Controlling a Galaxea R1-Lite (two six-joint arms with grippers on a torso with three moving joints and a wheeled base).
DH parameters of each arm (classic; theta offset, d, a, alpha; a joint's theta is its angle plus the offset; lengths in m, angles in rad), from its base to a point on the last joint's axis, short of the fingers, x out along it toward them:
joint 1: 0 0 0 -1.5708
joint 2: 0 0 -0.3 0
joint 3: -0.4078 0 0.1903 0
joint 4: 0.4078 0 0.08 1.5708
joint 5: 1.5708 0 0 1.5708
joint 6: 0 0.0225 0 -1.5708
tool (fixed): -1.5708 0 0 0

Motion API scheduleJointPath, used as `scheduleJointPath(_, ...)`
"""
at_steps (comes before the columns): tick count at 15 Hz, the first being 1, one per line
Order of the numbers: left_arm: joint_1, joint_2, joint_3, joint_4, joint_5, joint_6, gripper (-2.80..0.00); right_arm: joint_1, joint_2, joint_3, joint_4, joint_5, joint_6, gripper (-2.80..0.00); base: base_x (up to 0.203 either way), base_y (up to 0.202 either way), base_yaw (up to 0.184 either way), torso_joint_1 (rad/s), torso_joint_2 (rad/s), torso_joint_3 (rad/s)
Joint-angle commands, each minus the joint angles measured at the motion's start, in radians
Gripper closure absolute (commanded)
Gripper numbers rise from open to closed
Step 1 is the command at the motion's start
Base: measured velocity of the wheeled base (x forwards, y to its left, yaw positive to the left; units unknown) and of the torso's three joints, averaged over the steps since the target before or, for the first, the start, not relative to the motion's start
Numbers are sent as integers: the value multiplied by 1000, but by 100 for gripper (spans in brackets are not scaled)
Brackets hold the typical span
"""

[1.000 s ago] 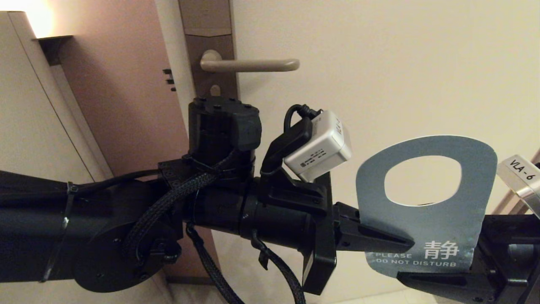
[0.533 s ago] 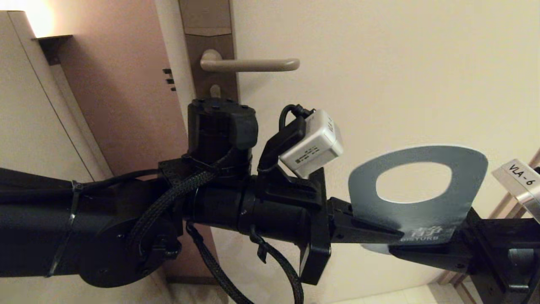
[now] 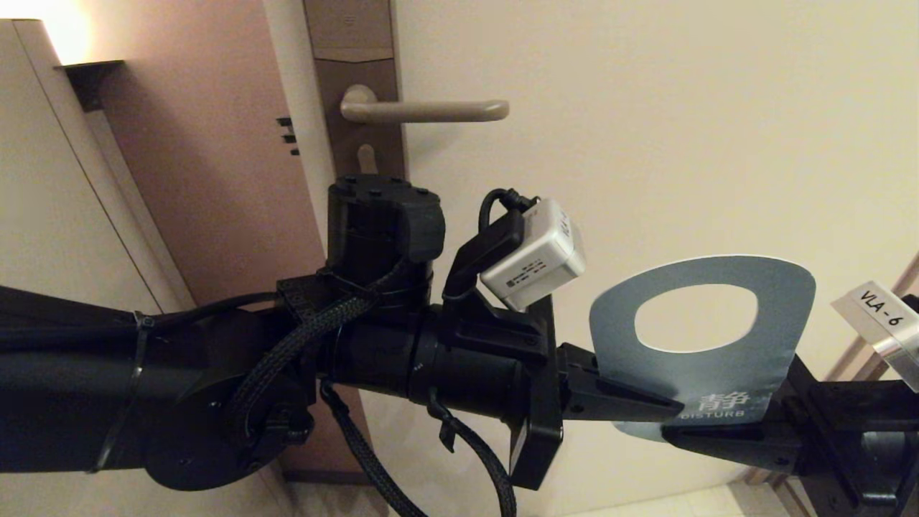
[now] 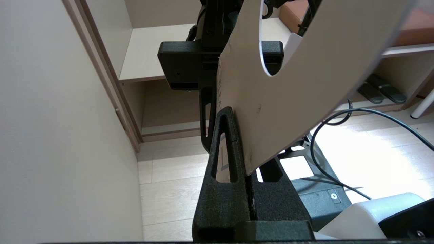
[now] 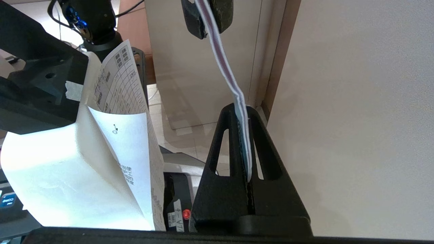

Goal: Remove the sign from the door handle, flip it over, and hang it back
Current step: Hand it to the other hand

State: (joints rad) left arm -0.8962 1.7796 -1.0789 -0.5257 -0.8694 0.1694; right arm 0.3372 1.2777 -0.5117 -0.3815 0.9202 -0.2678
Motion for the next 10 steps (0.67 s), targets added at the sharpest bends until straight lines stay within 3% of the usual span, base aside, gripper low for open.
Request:
scheduleJointPath(1, 0, 3, -1, -4, -5, 1, 0, 0, -1, 1, -2, 5, -2, 0, 0, 0, 0, 0, 0, 0)
scheduleJointPath(2, 0, 4, -1, -5, -5, 1, 0, 0, -1, 2, -2, 5, -2, 0, 0, 0, 0, 0, 0, 0)
scheduleJointPath(4, 0, 3, 1, -4, -7, 1, -280, 0, -1, 9, -2, 5, -2, 0, 0, 0, 0, 0, 0, 0)
scheduleJointPath(10, 2, 0, 4, -5, -9, -2, -280, 0, -3, 16, -2, 5, -2, 0, 0, 0, 0, 0, 0, 0)
